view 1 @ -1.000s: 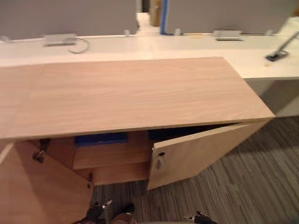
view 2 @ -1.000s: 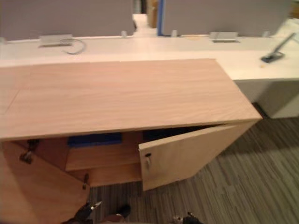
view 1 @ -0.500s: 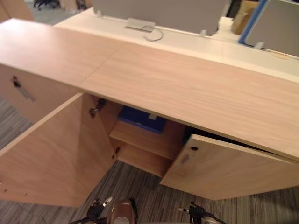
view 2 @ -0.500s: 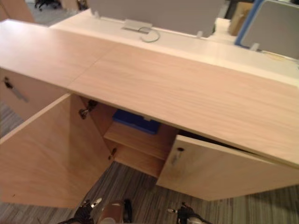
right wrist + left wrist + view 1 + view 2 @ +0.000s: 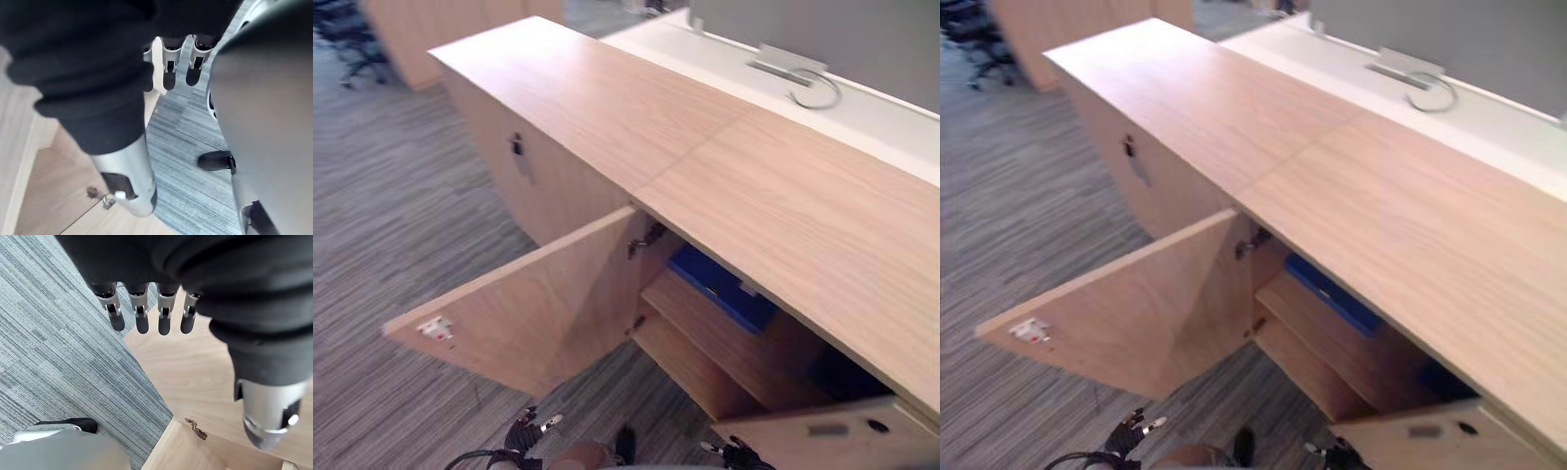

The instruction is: Walk over to the cabinet, pick up the folder, carry it to the office cabinet, place the folder inside the office cabinet, then close the office cabinet door

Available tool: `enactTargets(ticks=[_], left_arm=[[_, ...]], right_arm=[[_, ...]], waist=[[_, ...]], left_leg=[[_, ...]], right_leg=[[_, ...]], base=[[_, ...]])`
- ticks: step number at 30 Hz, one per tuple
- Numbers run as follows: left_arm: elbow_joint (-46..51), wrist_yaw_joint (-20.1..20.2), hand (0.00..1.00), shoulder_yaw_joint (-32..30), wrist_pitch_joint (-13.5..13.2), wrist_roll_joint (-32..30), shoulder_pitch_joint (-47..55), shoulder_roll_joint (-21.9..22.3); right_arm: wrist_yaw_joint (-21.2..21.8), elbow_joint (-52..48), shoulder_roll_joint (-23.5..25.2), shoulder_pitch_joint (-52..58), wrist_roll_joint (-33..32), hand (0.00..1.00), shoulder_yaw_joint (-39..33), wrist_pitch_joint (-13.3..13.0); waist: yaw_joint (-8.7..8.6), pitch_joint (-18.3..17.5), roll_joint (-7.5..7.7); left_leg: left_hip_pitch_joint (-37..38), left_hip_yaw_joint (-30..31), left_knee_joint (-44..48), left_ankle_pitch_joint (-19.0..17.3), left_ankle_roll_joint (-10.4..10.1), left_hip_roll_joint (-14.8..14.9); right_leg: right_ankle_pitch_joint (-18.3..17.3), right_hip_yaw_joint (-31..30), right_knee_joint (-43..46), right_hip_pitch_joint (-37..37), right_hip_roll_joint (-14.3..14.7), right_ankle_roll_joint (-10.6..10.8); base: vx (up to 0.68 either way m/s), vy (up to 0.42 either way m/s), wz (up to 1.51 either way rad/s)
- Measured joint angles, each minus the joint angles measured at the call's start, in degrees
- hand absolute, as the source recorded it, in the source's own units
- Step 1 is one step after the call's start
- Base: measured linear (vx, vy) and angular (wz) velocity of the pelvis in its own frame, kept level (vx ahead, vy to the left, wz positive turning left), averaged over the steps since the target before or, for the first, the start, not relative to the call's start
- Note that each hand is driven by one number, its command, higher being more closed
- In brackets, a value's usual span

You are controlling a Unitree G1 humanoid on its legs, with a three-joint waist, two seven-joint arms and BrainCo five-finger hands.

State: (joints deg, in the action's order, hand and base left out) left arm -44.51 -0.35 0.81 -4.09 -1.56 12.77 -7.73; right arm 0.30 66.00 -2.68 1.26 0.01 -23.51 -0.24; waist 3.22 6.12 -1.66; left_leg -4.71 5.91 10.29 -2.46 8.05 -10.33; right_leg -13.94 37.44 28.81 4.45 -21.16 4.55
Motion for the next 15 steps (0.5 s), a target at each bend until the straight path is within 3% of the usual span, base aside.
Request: enactTargets(ticks=[3,4,5,8,11,15], left_arm=[[0.1,1.1,0.00,1.1,-0.7,-1.4,1.0,-1.0],[0.1,1.4,0.00,1.0,-0.7,-1.3,1.1,-1.1],[0.0,1.5,0.00,0.9,-0.6,-1.0,1.7,-1.2],[0.1,2.5,0.00,-0.1,-0.6,1.2,2.6,-0.9],[0.0,3.4,0.00,-1.3,-0.6,4.6,2.6,-1.0],[0.0,4.4,0.00,-1.3,-0.6,7.5,2.9,-1.3]], right_arm=[[0.0,-0.5,0.6,-0.3,-1.2,0.00,0.1,-0.3],[0.0,-0.5,0.7,-0.6,-1.3,0.00,0.1,-0.4],[0.0,-0.3,0.8,-0.7,-1.3,0.00,0.2,-0.6],[0.2,0.9,0.8,-0.6,-1.2,0.00,0.7,-0.7],[0.2,1.2,0.8,0.3,-1.4,0.00,1.1,-0.9],[0.2,1.5,0.8,0.6,-1.1,0.00,3.3,-0.9]], waist=[[-0.10,-0.4,0.40],[-0.08,-0.4,0.64],[-0.29,-0.4,0.99],[-0.24,-1.4,1.15],[-0.46,-1.8,2.08],[-0.31,-1.9,2.92]], left_leg=[[1.5,1.4,-1.3,-0.1,-2.1,0.4],[1.6,1.2,-1.4,-0.3,-2.5,0.7],[1.5,0.9,-1.7,-0.6,-3.5,1.6],[0.7,-0.4,-4.4,0.0,-6.1,5.6],[1.3,-0.1,-6.5,1.4,-8.0,7.8],[3.7,0.5,-8.1,2.2,-8.5,8.5]], right_leg=[[2.0,-13.0,-9.1,-3.1,3.1,1.1],[3.6,-13.0,-11.4,-3.2,3.6,1.0],[7.5,-13.9,-14.4,-3.1,5.0,2.7],[10.7,-14.0,-21.3,-3.0,9.6,1.3],[11.1,-13.4,-23.1,-2.6,11.9,0.7],[11.1,-12.6,-24.5,-0.1,12.9,0.7]], base=[[-0.04,-0.092,0.43],[-0.06,-0.218,-0.14],[-0.05,-0.239,-0.39],[-0.01,-0.246,-0.31],[0.00,-0.248,-0.02],[0.01,-0.106,0.07]])
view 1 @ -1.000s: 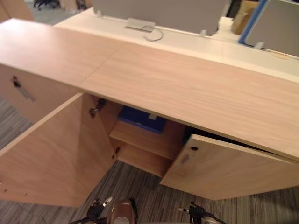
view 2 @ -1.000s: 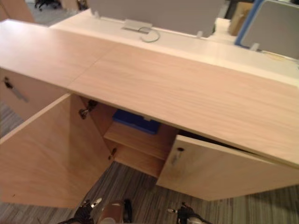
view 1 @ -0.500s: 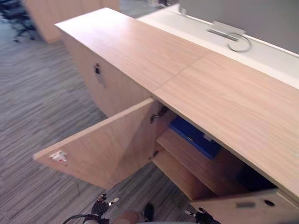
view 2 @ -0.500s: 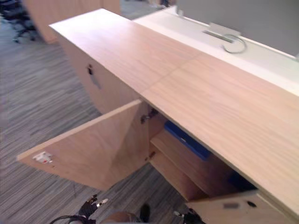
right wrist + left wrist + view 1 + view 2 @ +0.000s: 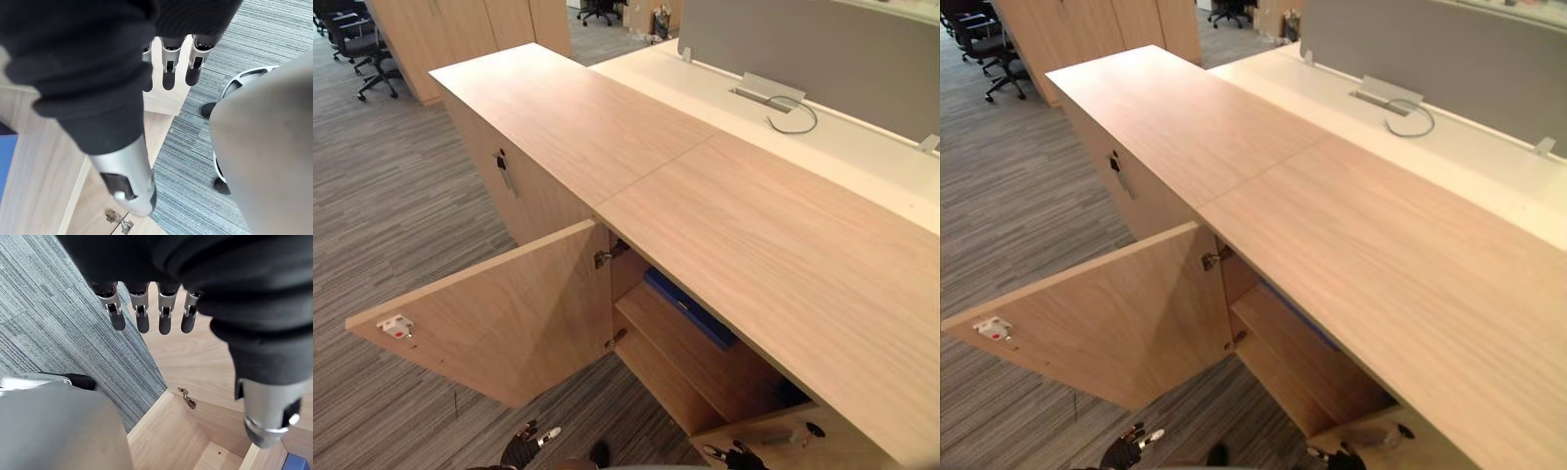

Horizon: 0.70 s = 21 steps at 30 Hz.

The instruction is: Walk over to the cabinet, pick up the folder, carry it to the office cabinet, place the folder inside the office cabinet, then close the office cabinet door

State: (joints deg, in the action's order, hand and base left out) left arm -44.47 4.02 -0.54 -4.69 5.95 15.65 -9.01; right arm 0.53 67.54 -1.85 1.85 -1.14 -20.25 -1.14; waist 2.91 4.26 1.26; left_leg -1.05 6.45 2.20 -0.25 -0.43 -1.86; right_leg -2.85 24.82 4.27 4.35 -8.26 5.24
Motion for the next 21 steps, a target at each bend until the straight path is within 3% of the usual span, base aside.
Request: enactTargets(ticks=[2,4,6,7,8,14,21], left_arm=[[0.2,0.4,0.00,0.0,0.1,0.4,0.0,-0.3],[1.5,1.1,0.00,0.0,0.3,0.4,0.0,-0.7],[3.6,2.2,0.00,0.1,0.5,0.3,0.9,-0.6],[4.1,2.6,0.00,0.1,0.5,0.3,1.3,0.0],[4.5,2.7,0.00,0.2,0.6,0.3,1.6,-0.1],[4.4,5.1,0.00,4.0,0.8,-2.2,2.6,-2.6],[4.7,7.2,0.00,8.6,0.7,-6.1,2.6,-5.2]], right_arm=[[0.0,0.4,0.2,-0.7,0.0,0.00,1.5,0.0],[0.0,1.8,0.3,-1.7,0.0,0.00,1.4,-0.1],[0.0,2.3,-0.4,-2.2,-0.1,0.00,1.1,0.0],[0.0,2.2,-1.1,-2.2,-0.1,0.00,1.2,0.0],[0.0,2.0,-1.0,-2.3,-0.1,0.00,1.3,0.0],[0.4,1.7,-1.0,-2.4,-0.1,0.00,1.3,0.0],[0.5,1.0,-1.0,-2.5,-0.6,0.00,2.5,0.0]], waist=[[0.03,0.1,0.12],[-0.06,0.7,0.72],[-0.09,1.3,-0.32],[0.45,1.5,-1.53],[0.49,1.9,-1.59],[-0.34,2.0,-1.61],[-1.19,1.1,-1.02]], left_leg=[[-0.4,0.4,0.8,0.0,0.0,-0.2],[-3.4,-2.3,5.8,-3.8,0.5,0.2],[-8.1,-14.0,16.7,-8.4,0.0,6.0],[-9.1,-13.9,20.0,-9.7,0.6,6.4],[-9.2,-13.7,20.5,-9.9,0.6,6.1],[-10.0,-12.1,16.8,-7.7,2.0,2.4],[-12.0,-11.7,13.3,-4.0,1.3,3.3]], right_leg=[[0.0,0.3,0.0,0.1,-0.1,0.0],[0.1,1.1,0.1,0.0,-0.4,-0.1],[-0.1,2.3,0.6,0.7,0.1,-0.2],[-0.4,1.7,1.6,0.6,0.2,0.2],[-0.7,1.6,2.1,0.6,0.1,0.5],[-1.1,-0.4,2.8,-2.2,-2.0,0.4],[-0.2,-1.3,2.7,-6.4,-1.1,-0.6]], base=[[-0.02,0.000,0.12],[-0.06,0.019,0.20],[-0.08,0.043,0.18],[-0.07,0.129,0.04],[-0.05,0.192,0.09],[-0.05,0.096,0.19],[-0.05,-0.053,-0.01]])
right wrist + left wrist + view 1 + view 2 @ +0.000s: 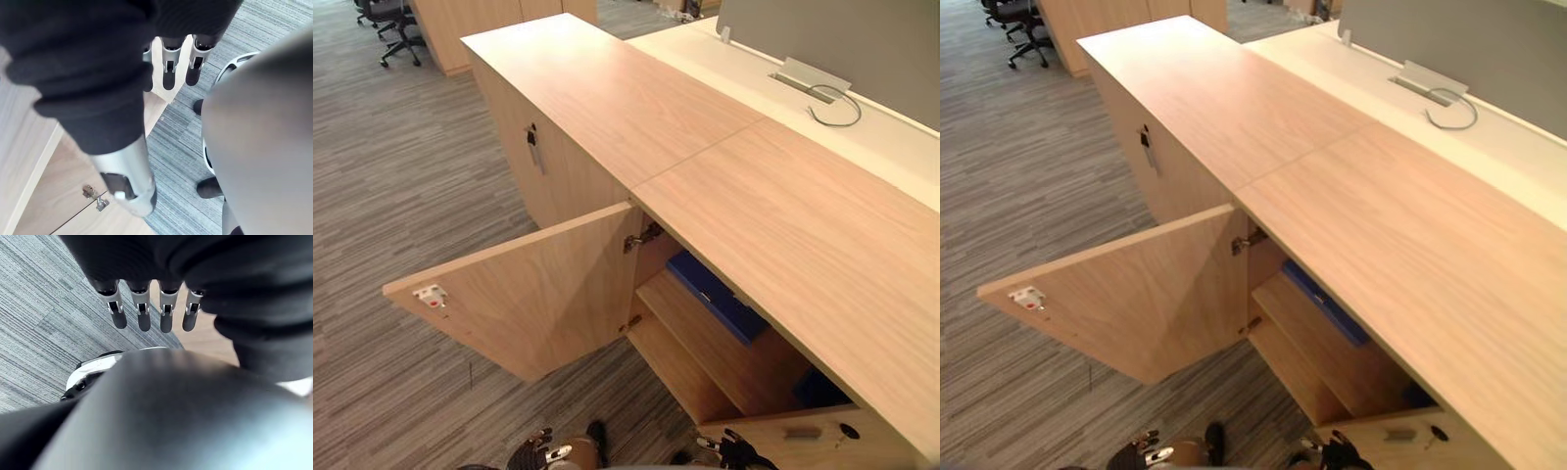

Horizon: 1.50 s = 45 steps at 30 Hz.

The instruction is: Walk over to the cabinet, pick up the folder, carry it to the office cabinet, place the folder inside the office cabinet, then close the office cabinet door

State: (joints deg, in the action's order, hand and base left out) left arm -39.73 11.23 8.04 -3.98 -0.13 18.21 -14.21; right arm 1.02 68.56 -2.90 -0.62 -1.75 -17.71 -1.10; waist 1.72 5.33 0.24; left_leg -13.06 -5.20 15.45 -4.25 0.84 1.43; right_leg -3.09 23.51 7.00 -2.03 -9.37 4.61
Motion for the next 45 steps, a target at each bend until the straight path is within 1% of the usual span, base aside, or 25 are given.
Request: enactTargets(ticks=[6,11,12,13,15,16,17,19,21,22,23,24,26,28,32,34,36,37,39,40,41,42,43,44,45], left_arm=[[3.5,0.5,0.00,-0.5,0.1,-0.6,-0.8,0.1],[4.8,-4.0,0.00,-5.4,0.1,1.8,-3.6,3.5],[4.8,-5.3,0.00,-7.5,0.1,2.6,-4.1,4.8],[4.8,-6.3,0.00,-9.2,0.2,3.2,-4.4,6.3],[4.9,-7.3,0.00,-11.8,0.2,5.0,-4.3,8.4],[5.0,-7.4,0.00,-13.1,0.3,5.7,-4.4,9.6],[5.1,-7.5,0.00,-13.6,0.3,6.2,-4.3,9.8],[5.7,-7.5,0.00,-13.8,0.3,7.0,-3.5,10.0],[5.7,-7.5,0.00,-14.1,0.4,7.0,-2.9,10.0],[5.6,-7.5,0.00,-14.1,0.4,7.0,-2.6,9.9],[5.3,-7.5,0.00,-14.1,0.6,7.0,-2.0,10.4],[4.7,-7.5,0.00,-13.9,0.8,7.0,-1.9,11.7],[4.2,-7.5,0.00,-13.7,0.9,7.5,-2.2,13.4],[4.2,-7.4,0.00,-13.4,0.9,8.6,-1.8,13.2],[3.3,-7.2,0.00,-11.1,0.8,8.7,-1.7,12.5],[3.3,-6.9,0.00,-9.4,0.8,8.4,-2.2,11.1],[4.1,-6.7,0.00,-8.3,0.9,8.5,-2.4,10.3],[5.5,-6.5,0.00,-8.2,0.8,8.5,-2.3,10.6],[5.8,-6.3,0.00,-7.2,0.8,8.4,-2.2,10.4],[5.9,-6.1,0.00,-6.4,0.8,8.5,-2.4,9.4],[6.0,-5.7,0.00,-4.9,0.8,8.4,-3.6,7.7],[5.8,-5.6,0.00,-4.2,0.9,8.4,-4.4,6.8],[5.9,-5.3,0.00,-3.7,0.9,8.4,-4.6,6.6],[5.5,-4.4,0.00,-2.1,1.0,8.4,-3.8,6.0],[5.0,-3.2,0.00,1.5,1.1,8.1,-3.6,4.8]], right_arm=[[-0.3,-2.2,-0.2,0.0,-2.7,0.00,0.6,0.0],[-0.5,-4.7,0.5,1.0,-3.8,0.00,-5.3,0.0],[-0.7,-5.5,0.8,1.9,-3.7,0.00,-5.4,-0.1],[-0.6,-5.7,0.7,2.2,-3.8,0.00,-6.0,-0.1],[-0.6,-6.2,0.5,2.5,-3.6,0.00,-7.3,-0.3],[-0.5,-6.3,-0.2,2.8,-3.2,0.00,-8.1,-0.4],[-0.4,-6.3,-0.5,2.9,-2.8,0.00,-8.2,-0.4],[0.3,-6.3,-0.8,4.0,-1.5,0.00,-8.3,-0.2],[0.7,-5.6,-0.1,5.2,-1.5,0.00,-8.0,0.1],[0.8,-5.4,0.3,5.3,-1.5,0.00,-7.8,0.3],[0.9,-5.2,0.7,5.2,-1.5,0.00,-7.0,0.6],[1.0,-5.5,0.7,5.2,-1.6,0.00,-6.9,0.6],[1.1,-5.4,0.1,4.5,-1.5,0.00,-6.8,0.9],[1.0,-5.4,-0.1,4.8,-1.5,0.00,-4.3,1.0],[1.0,-5.3,-0.3,3.9,-1.5,0.00,0.0,1.0],[0.9,-4.4,-0.2,2.6,-1.5,0.00,1.7,1.0],[0.7,-2.6,-0.4,1.1,-1.4,0.00,1.7,1.1],[0.5,-1.8,-1.2,0.9,-1.5,0.00,1.7,1.1],[0.0,-1.6,-1.8,1.2,-1.6,0.00,1.4,1.1],[-0.1,-1.7,-1.5,1.1,-1.6,0.00,1.4,1.1],[-0.1,-2.1,-0.8,1.0,-1.6,0.00,0.9,1.1],[-0.1,-1.9,-0.4,1.0,-1.6,0.00,0.6,1.0],[0.0,-1.8,-0.5,0.8,-1.6,0.00,-0.2,1.0],[0.0,-2.3,-0.6,1.3,-1.6,0.00,-1.1,1.1],[0.0,-3.3,-0.8,2.0,-1.8,0.00,-2.1,1.1]], waist=[[-1.36,1.4,-0.34],[-1.18,5.3,-0.26],[-0.93,5.3,0.25],[-0.87,5.3,0.10],[-0.65,5.3,-0.77],[-0.53,4.9,-2.14],[-0.47,4.8,-2.70],[-0.49,4.0,-2.59],[-0.35,2.2,-0.80],[-0.23,1.6,0.22],[0.28,1.3,0.68],[0.16,1.0,0.05],[-0.25,1.5,-0.68],[-0.24,1.5,-0.27],[0.13,1.2,-0.48],[-0.29,1.2,-0.27],[-0.25,1.5,-0.78],[0.49,1.5,-1.58],[1.12,1.8,-2.36],[0.65,1.6,-1.79],[0.05,1.1,1.04],[-0.01,1.6,2.02],[0.28,1.8,1.81],[0.12,1.2,0.37],[-0.60,1.1,-0.66]], left_leg=[[-1.7,-1.1,0.6,-0.3,0.2,-1.0],[6.5,-2.1,-5.1,1.9,3.3,-5.1],[7.1,-3.6,-4.8,1.7,4.1,-5.6],[7.1,-4.8,-4.1,1.5,5.0,-5.1],[7.3,-7.4,-4.1,0.7,6.0,-3.0],[7.2,-8.4,-4.1,0.6,5.8,-0.8],[7.2,-8.7,-4.2,0.6,5.4,0.2],[7.3,-9.8,-6.2,1.9,3.4,2.1],[7.1,-10.2,-11.0,4.7,0.8,1.3],[7.1,-10.3,-12.6,6.1,0.5,0.8],[7.1,-11.2,-15.8,8.8,0.0,0.3],[7.3,-11.4,-18.9,11.3,-0.5,0.4],[8.1,-11.0,-20.8,13.3,-1.4,1.3],[10.3,-9.8,-20.8,14.0,-2.3,3.0],[11.0,-8.9,-20.6,14.6,-3.1,4.1],[7.2,-7.1,-15.6,12.5,-3.1,4.2],[-0.9,-5.8,-1.8,6.5,-2.6,6.0],[-4.9,-7.5,10.0,0.6,-1.0,8.7],[-4.2,-8.4,15.4,-1.9,-0.1,9.7],[-3.1,-7.7,13.1,-2.0,-0.3,8.2],[-2.6,-6.3,8.0,-0.7,-1.1,4.4],[-3.1,-5.4,8.5,-1.1,-1.3,3.6],[-4.3,-5.1,14.2,-3.2,-0.2,4.6],[-4.4,-3.8,21.2,-6.7,-2.0,8.5],[-2.4,-2.4,19.8,-8.3,-4.5,11.5]], right_leg=[[0.1,0.1,4.1,-3.0,-2.4,0.8],[-0.6,1.4,12.2,-2.4,-8.8,2.2],[2.6,5.2,10.3,-1.7,-10.6,1.9],[4.1,7.5,10.0,-1.7,-11.1,1.2],[3.3,10.2,14.0,-2.0,-12.4,-0.7],[2.1,10.3,18.3,-2.0,-12.8,-2.6],[2.1,10.2,20.3,-1.7,-13.1,-2.6],[2.0,9.0,22.9,0.4,-13.5,-2.4],[1.9,9.1,15.5,4.0,-10.8,-0.8],[2.0,9.5,11.8,5.1,-9.6,0.3],[0.5,10.1,5.3,6.1,-8.0,2.3],[-0.2,10.2,2.3,5.9,-6.6,2.9],[-1.1,10.1,1.5,6.3,-4.9,2.6],[-2.7,10.8,1.4,8.6,-3.0,1.2],[-5.3,11.1,2.6,9.2,-2.4,0.9],[-6.3,12.7,4.4,8.2,-3.1,1.1],[-6.3,14.6,6.4,6.6,-3.5,1.2],[-6.3,14.7,8.1,6.9,-3.4,1.1],[-6.9,13.8,11.3,8.1,-3.8,1.9],[-7.5,13.6,12.3,7.6,-5.2,1.9],[-7.3,13.7,10.5,6.8,-7.8,1.9],[-6.7,13.9,10.2,6.3,-9.1,3.2],[-6.2,13.7,10.5,6.0,-9.5,3.2],[-5.6,13.4,11.9,5.4,-9.8,3.2],[-5.6,12.2,14.4,4.1,-11.1,3.2]], base=[[-0.02,0.046,-0.04],[-0.05,0.198,0.00],[-0.10,0.185,-0.32],[-0.10,0.108,-0.51],[-0.13,0.028,-0.77],[-0.10,-0.006,-0.78],[-0.09,-0.020,-0.60],[-0.08,-0.065,-0.46],[-0.05,-0.190,-0.38],[-0.03,-0.248,-0.58],[-0.04,-0.244,-0.56],[-0.02,-0.270,-0.50],[-0.01,-0.182,-0.11],[-0.03,-0.224,0.08],[-0.03,-0.127,0.11],[-0.02,-0.076,0.39],[-0.02,-0.012,0.30],[0.14,0.146,-0.06],[0.16,0.195,-0.02],[0.02,0.215,0.35],[-0.01,0.207,0.40],[-0.01,0.157,0.26],[0.07,0.120,-0.10],[0.12,0.190,-0.24],[0.11,0.345,-0.32]])
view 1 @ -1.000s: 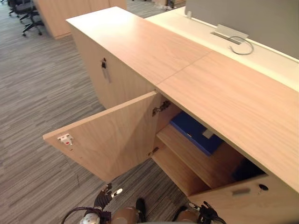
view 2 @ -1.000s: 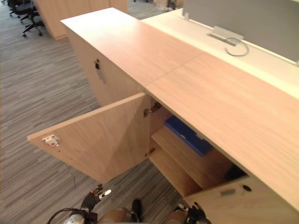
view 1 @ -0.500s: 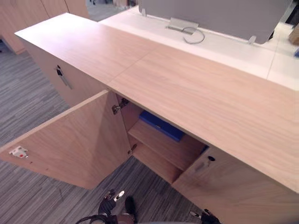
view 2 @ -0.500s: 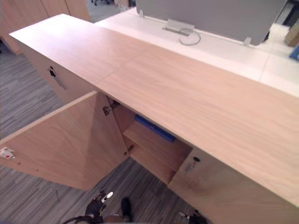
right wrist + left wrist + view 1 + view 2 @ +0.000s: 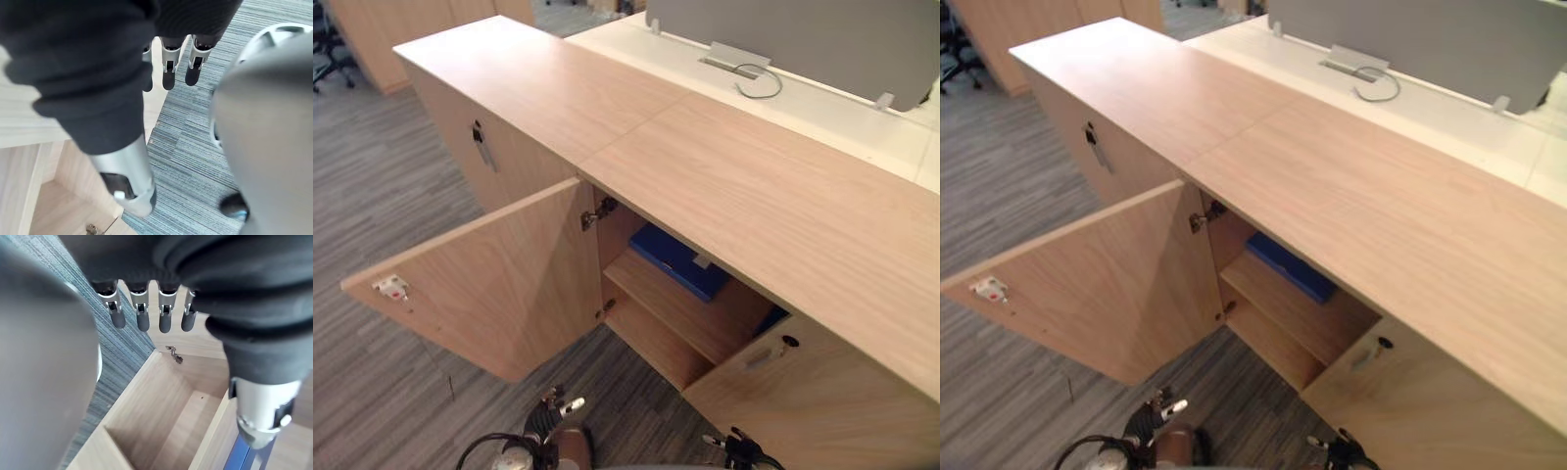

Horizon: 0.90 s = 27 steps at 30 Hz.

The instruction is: Walk over to the cabinet, pick up the folder, carry it to the office cabinet, place the folder inside the office cabinet, then close the office cabinet door

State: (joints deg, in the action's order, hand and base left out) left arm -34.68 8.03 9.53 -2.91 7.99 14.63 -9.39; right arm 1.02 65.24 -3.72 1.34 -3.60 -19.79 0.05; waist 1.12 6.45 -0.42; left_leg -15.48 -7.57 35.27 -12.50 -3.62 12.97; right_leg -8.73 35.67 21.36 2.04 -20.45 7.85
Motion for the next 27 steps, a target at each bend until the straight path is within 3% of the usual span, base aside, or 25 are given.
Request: enactTargets(ticks=[1,2,3,4,5,6,8,10,11,12,15,17,20,23,27], left_arm=[[-0.4,1.6,0.00,2.6,-0.2,-0.6,-0.4,-1.1],[-0.7,2.5,0.00,4.6,-0.3,-0.8,-1.1,-2.4],[-0.8,4.6,0.00,8.5,-0.3,-1.2,-2.6,-5.2],[-0.7,7.4,0.00,9.9,-0.3,-2.1,-2.9,-7.1],[-0.7,8.9,0.00,10.0,-0.3,-2.9,-2.8,-7.6],[-1.2,11.3,0.00,10.0,-0.3,-4.5,-2.7,-9.0],[-2.5,12.9,0.00,9.3,-0.6,-6.4,-2.6,-10.2],[-5.9,13.0,0.00,7.2,-2.1,-8.1,-2.5,-10.7],[-7.0,12.9,0.00,6.1,-2.8,-9.4,-2.5,-10.6],[-8.1,12.9,0.00,5.2,-3.1,-9.9,-2.5,-9.8],[-15.5,12.4,0.00,-4.3,-3.6,-13.1,-2.8,-6.4],[-24.1,9.4,0.00,-16.6,-0.7,-13.6,-3.8,-5.9],[-25.5,7.2,0.00,-26.4,1.5,-9.9,-3.2,-7.0],[-25.4,6.5,0.00,-38.6,3.1,-1.8,-3.7,-10.2],[-25.4,5.3,0.00,-49.7,4.1,3.1,-6.7,-17.1]], right_arm=[[0.0,-0.4,-0.2,-0.1,0.3,0.00,-0.7,0.0],[0.0,-0.4,-0.2,-0.6,0.3,0.00,-1.2,0.1],[0.1,-0.8,0.4,-1.0,0.6,0.00,-1.3,-0.2],[0.8,-2.0,0.4,-1.2,0.9,0.00,-1.3,-0.1],[1.3,-3.0,0.5,-1.0,1.4,0.00,-1.2,0.0],[2.1,-5.4,1.0,0.1,2.5,0.00,0.5,0.0],[2.7,-7.5,1.1,1.2,2.6,0.00,3.0,0.0],[3.4,-8.9,1.0,2.5,2.6,0.00,5.8,0.0],[4.1,-8.9,1.1,2.9,2.6,0.00,6.4,0.0],[4.3,-8.7,0.7,2.7,2.6,0.00,6.5,0.1],[6.3,-7.1,-0.7,2.0,4.0,0.00,7.9,0.4],[6.3,-6.8,-0.8,1.8,4.4,0.00,7.5,0.3],[6.3,-4.7,-2.2,1.8,4.3,0.00,6.3,0.1],[6.3,-2.4,-2.9,2.6,4.2,0.00,3.5,0.4],[6.3,-2.4,-2.8,4.1,4.2,0.00,2.4,0.5]], waist=[[-0.25,0.0,-0.39],[-0.35,-0.2,-0.68],[-1.25,0.5,0.63],[-2.20,0.4,0.79],[-2.49,0.2,0.69],[-3.39,0.1,0.47],[-3.69,0.1,0.44],[-3.70,-0.1,0.91],[-3.65,-0.6,1.81],[-3.56,-0.8,1.61],[-3.17,-1.8,0.35],[-3.36,-2.2,-0.02],[-3.06,-2.3,-0.11],[-2.28,-2.5,-0.32],[-1.53,-3.1,-0.52]], left_leg=[[0.9,1.1,-2.3,-1.4,-2.1,-0.9],[1.5,0.7,-3.6,-2.0,-1.6,-2.0],[1.9,0.2,-5.7,-0.8,-0.6,-4.8],[2.8,0.0,-8.6,0.7,0.2,-6.3],[3.8,0.0,-10.7,1.5,0.2,-6.8],[6.6,0.0,-16.8,4.3,0.0,-7.3],[8.0,0.1,-20.6,5.9,0.3,-7.3],[8.6,0.1,-22.8,7.5,-0.4,-7.2],[8.4,-0.1,-23.0,7.7,-0.8,-7.5],[8.7,-0.1,-23.2,7.8,-1.1,-7.0],[11.6,-2.5,-27.9,10.8,-4.1,-4.0],[14.6,-2.8,-32.6,13.0,-5.2,-2.9],[16.7,-2.4,-36.7,15.6,-5.1,-2.9],[19.4,-1.6,-40.3,17.1,-4.9,-3.9],[20.1,-1.4,-40.5,17.0,-4.8,-4.6]], right_leg=[[0.2,-1.2,1.7,-1.8,-1.5,0.3],[0.7,-1.8,2.5,-2.7,-2.3,0.9],[2.5,-2.7,3.8,-4.3,-5.0,0.5],[5.5,-3.8,5.4,-6.4,-6.6,-0.4],[5.5,-4.5,5.2,-7.0,-6.9,-0.4],[5.3,-4.8,3.2,-7.4,-5.8,-0.5],[5.3,-5.0,1.5,-8.8,-4.1,-0.5],[5.6,-5.2,-3.2,-9.3,-1.6,-0.6],[8.0,-6.0,-5.1,-9.0,-1.3,-1.0],[7.8,-5.9,-4.5,-9.0,-1.0,-1.2],[6.2,-6.1,-3.8,-9.7,1.8,-2.4],[4.6,-5.8,-2.3,-9.5,2.9,-3.0],[3.8,-4.2,-1.5,-8.7,2.8,-2.9],[3.1,-3.1,-1.0,-6.9,1.8,-2.3],[3.1,-2.9,-0.9,-5.9,1.0,-2.2]], base=[[0.03,0.369,-0.24],[-0.05,0.398,-0.14],[-0.10,0.336,0.03],[-0.12,0.286,0.06],[-0.11,0.200,0.08],[-0.09,0.110,0.06],[-0.09,0.033,0.04],[-0.05,-0.103,0.12],[-0.03,-0.186,0.18],[0.00,-0.203,0.05],[0.07,-0.196,-0.26],[0.09,-0.152,-0.08],[0.08,-0.077,0.23],[0.06,0.001,0.21],[0.02,0.011,0.06]])
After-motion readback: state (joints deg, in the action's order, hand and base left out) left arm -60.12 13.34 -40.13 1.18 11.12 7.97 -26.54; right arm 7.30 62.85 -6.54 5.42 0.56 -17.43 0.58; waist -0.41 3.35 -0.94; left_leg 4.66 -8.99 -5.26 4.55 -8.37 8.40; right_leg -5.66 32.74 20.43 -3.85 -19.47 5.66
